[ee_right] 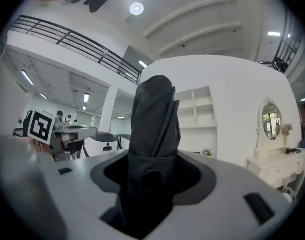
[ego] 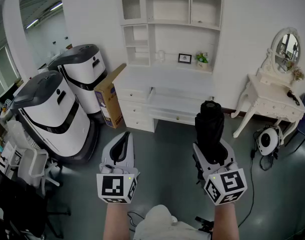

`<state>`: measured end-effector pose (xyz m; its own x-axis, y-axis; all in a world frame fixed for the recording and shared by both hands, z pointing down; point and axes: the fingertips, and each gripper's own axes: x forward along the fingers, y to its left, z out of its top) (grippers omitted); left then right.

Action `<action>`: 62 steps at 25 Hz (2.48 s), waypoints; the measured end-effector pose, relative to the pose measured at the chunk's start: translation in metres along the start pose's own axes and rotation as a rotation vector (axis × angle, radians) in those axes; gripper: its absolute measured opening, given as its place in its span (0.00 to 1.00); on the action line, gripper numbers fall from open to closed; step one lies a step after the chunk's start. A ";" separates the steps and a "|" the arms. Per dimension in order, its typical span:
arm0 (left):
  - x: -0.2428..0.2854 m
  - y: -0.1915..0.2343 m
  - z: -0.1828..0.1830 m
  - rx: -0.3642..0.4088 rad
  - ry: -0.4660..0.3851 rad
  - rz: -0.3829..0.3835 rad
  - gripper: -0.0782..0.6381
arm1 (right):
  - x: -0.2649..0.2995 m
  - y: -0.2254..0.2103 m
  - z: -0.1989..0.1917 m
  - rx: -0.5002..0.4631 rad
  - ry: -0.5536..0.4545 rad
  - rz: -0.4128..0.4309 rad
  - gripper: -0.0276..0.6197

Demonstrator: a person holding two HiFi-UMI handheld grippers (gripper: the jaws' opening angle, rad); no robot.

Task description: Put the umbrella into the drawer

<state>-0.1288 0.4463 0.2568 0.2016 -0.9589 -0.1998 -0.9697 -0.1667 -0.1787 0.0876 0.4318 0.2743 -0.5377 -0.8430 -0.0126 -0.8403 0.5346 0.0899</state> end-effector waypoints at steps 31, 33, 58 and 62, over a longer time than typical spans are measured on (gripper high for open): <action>0.237 0.085 -0.077 -0.020 0.019 -0.042 0.12 | 0.235 -0.092 -0.026 0.008 0.051 -0.005 0.42; 0.256 0.095 -0.083 -0.025 0.018 -0.046 0.12 | 0.255 -0.098 -0.026 0.007 0.054 -0.010 0.42; 0.385 0.118 -0.152 -0.102 0.062 -0.139 0.12 | 0.361 -0.156 -0.066 0.008 0.142 -0.092 0.42; 0.415 0.106 -0.160 -0.102 0.062 -0.154 0.12 | 0.372 -0.185 -0.075 0.021 0.140 -0.112 0.42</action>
<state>-0.1700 -0.0061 0.3095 0.3429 -0.9320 -0.1176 -0.9376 -0.3319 -0.1038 0.0476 0.0147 0.3276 -0.4273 -0.8964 0.1178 -0.8963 0.4370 0.0745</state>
